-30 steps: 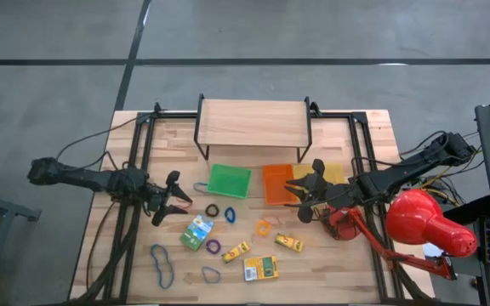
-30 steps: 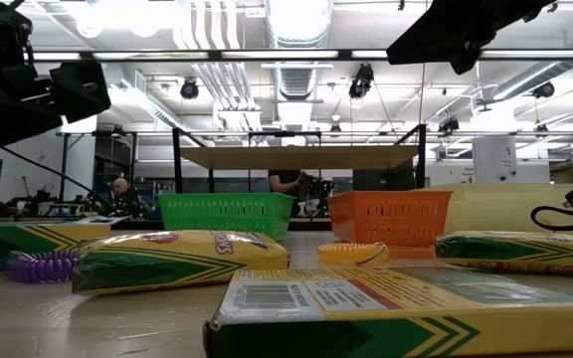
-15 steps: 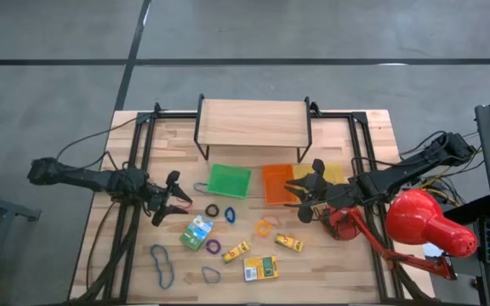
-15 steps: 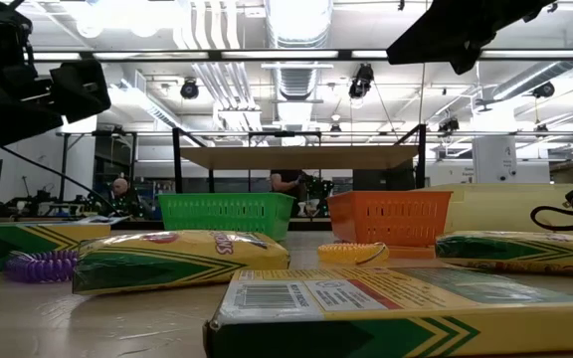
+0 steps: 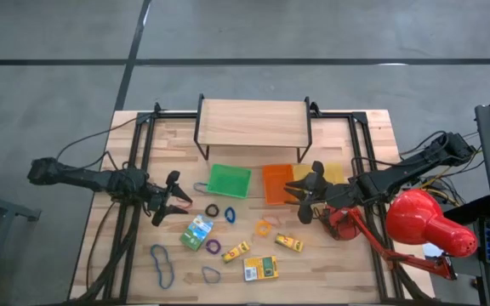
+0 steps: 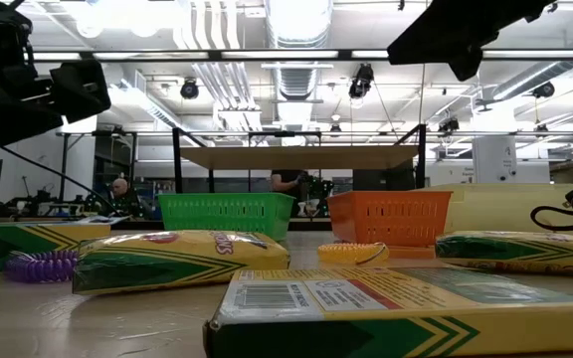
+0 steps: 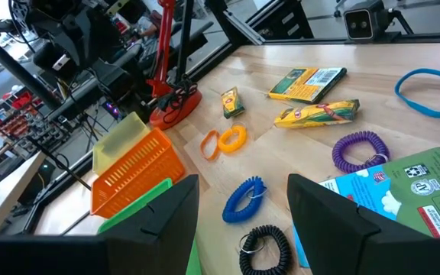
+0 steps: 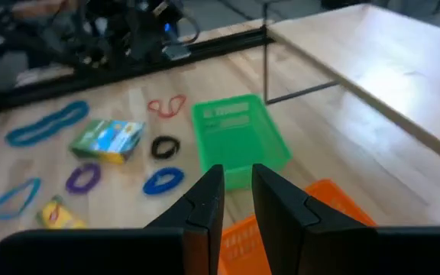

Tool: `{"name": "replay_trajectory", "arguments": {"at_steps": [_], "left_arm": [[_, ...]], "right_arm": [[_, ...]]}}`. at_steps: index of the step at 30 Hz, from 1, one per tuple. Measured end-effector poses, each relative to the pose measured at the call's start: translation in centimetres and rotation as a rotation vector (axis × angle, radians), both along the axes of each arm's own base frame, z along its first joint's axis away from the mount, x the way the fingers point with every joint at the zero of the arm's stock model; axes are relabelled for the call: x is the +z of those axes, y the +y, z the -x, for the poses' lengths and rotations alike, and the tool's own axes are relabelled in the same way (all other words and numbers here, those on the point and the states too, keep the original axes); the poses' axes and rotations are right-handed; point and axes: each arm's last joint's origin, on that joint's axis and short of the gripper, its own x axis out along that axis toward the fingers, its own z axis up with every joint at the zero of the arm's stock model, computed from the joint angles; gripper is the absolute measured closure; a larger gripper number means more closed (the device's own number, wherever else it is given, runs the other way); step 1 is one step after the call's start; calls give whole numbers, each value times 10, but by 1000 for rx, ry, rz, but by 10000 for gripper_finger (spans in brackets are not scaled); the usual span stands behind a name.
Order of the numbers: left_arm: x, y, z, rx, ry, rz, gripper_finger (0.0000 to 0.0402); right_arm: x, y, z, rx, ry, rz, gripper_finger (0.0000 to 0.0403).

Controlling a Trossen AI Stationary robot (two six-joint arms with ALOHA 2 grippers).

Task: Pick & Place Office Desk Supplies
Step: Put the orange rubber band into the yellow bin

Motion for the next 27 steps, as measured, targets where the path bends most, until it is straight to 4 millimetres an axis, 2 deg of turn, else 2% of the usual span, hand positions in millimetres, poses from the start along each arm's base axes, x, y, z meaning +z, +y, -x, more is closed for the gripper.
{"name": "replay_trajectory", "arguments": {"at_steps": [4,11,16,22,27], "left_arm": [[0,0,0,1,0,1,197],[0,0,0,1,0,1,197],[0,0,0,1,0,1,197],[0,0,0,1,-1,1,197],[0,0,0,0,0,0,197]], "right_arm": [[-8,2,3,152,134,116,335],[-25,13,-2,299,224,24,335],[-50,19,-14,363,347,108,331],[-72,28,-30,465,425,287,296],[-75,33,-42,460,448,282,256]]}}
